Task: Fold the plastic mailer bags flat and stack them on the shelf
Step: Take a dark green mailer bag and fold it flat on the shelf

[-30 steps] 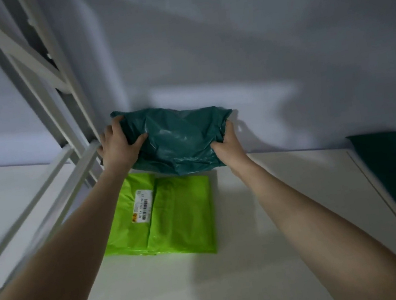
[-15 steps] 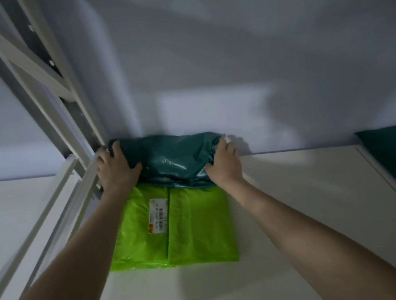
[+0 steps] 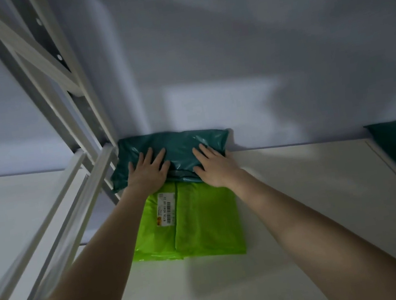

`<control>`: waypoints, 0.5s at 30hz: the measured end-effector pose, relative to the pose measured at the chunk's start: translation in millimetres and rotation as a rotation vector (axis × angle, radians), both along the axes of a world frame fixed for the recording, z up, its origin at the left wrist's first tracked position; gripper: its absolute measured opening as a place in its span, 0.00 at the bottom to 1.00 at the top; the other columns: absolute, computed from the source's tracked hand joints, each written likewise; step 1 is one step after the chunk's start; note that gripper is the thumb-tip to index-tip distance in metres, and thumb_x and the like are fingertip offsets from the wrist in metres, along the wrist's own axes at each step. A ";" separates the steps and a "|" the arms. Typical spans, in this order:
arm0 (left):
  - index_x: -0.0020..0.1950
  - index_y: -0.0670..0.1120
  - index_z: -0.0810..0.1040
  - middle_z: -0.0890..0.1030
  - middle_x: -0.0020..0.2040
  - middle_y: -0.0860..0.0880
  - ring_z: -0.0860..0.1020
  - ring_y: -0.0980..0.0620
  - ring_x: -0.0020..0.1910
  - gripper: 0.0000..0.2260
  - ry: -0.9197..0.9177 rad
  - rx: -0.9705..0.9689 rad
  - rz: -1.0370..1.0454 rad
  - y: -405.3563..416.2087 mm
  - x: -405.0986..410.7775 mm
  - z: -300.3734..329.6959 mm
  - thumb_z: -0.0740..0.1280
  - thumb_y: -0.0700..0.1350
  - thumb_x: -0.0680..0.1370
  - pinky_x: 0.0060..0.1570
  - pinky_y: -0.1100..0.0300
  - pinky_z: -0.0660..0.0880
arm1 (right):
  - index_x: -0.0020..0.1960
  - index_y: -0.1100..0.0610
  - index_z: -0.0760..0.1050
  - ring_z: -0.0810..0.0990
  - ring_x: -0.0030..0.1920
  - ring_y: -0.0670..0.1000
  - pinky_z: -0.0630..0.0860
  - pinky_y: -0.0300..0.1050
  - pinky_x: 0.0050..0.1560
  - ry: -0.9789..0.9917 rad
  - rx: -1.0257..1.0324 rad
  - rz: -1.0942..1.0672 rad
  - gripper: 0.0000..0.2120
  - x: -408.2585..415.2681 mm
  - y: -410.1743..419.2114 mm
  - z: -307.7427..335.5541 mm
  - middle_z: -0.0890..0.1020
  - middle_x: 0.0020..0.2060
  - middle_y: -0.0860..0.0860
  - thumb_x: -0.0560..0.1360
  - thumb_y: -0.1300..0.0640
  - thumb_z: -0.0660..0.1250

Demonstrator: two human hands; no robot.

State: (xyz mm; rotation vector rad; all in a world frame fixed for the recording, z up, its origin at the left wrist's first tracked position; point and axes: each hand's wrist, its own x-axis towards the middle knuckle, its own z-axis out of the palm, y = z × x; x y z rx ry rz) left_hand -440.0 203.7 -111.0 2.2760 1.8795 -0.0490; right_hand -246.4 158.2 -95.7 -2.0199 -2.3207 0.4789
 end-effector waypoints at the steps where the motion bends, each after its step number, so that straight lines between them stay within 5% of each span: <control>1: 0.77 0.57 0.44 0.43 0.78 0.49 0.43 0.44 0.77 0.24 0.025 0.024 -0.002 -3.7 3.2 3.0 0.43 0.57 0.82 0.73 0.41 0.43 | 0.77 0.50 0.41 0.43 0.77 0.50 0.42 0.59 0.75 0.006 -0.012 0.004 0.28 0.6 0.5 1.3 0.42 0.77 0.49 0.81 0.43 0.46; 15: 0.77 0.58 0.41 0.40 0.78 0.49 0.40 0.48 0.77 0.26 -0.049 0.242 -0.116 -41.7 67.7 42.2 0.44 0.62 0.80 0.72 0.43 0.38 | 0.77 0.49 0.44 0.46 0.77 0.52 0.49 0.60 0.74 0.059 0.230 -0.055 0.31 68.6 -36.5 38.8 0.45 0.77 0.50 0.80 0.45 0.55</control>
